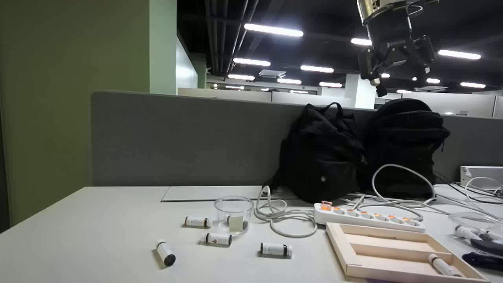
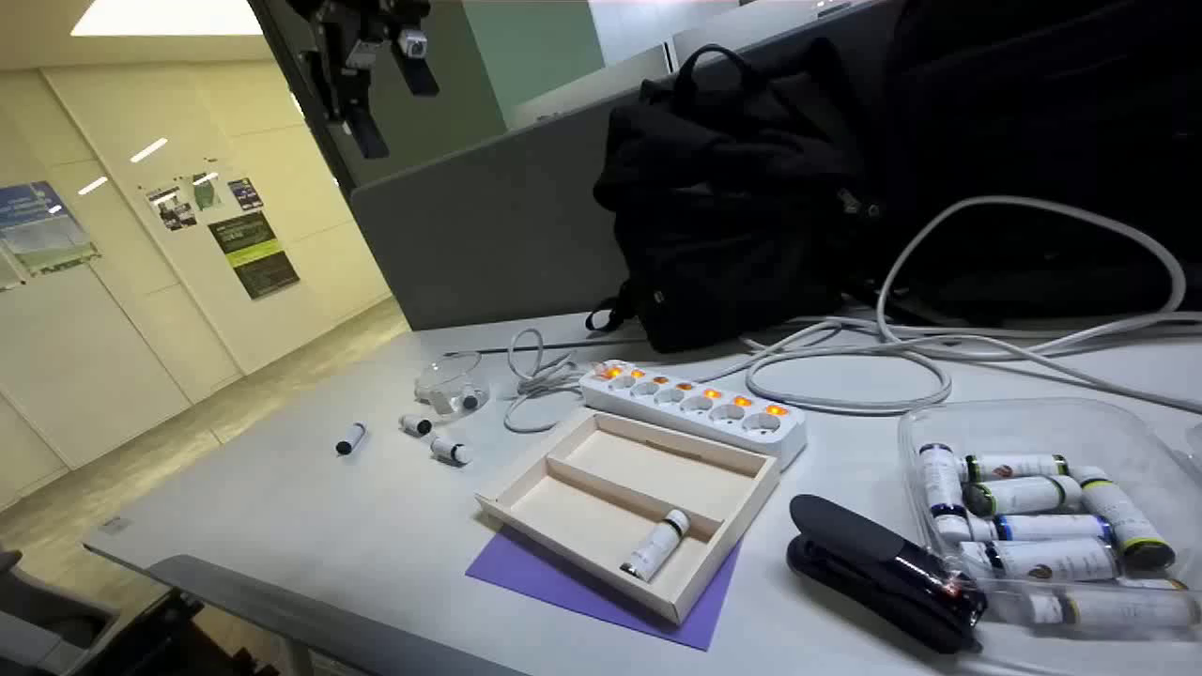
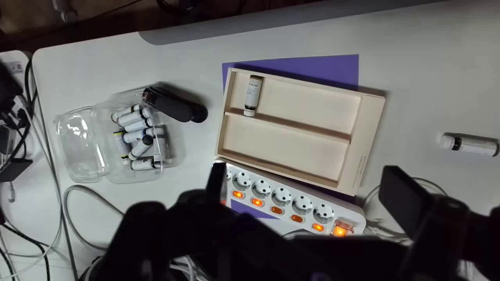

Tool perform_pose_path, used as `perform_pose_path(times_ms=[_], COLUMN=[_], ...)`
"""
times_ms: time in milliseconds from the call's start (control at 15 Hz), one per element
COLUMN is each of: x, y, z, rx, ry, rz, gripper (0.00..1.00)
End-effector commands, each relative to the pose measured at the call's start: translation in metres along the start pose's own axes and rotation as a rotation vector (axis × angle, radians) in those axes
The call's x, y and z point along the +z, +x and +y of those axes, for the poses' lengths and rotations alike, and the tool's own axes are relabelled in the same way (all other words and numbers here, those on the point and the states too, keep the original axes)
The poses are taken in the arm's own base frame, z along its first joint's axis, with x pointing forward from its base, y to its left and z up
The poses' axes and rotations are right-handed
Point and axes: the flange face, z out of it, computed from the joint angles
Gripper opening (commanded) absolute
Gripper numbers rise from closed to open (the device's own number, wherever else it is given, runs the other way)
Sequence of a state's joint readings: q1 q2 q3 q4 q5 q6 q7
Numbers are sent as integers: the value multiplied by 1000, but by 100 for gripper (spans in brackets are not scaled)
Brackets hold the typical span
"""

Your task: Switch on the fourth switch from the right

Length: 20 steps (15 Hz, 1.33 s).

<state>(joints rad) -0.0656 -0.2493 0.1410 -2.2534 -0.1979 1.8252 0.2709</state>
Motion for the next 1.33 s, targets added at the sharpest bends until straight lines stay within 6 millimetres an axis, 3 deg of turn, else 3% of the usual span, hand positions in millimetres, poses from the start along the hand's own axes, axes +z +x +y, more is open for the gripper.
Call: perform_pose_path(times_ms=[0, 800, 1000, 1267], x=[0, 0, 0, 23], y=[0, 0, 29, 102], z=[0, 0, 3, 10], rx=[0, 0, 20, 14], ry=[0, 1, 5, 50], rz=[0, 1, 50, 127], gripper=[100, 100, 100, 100])
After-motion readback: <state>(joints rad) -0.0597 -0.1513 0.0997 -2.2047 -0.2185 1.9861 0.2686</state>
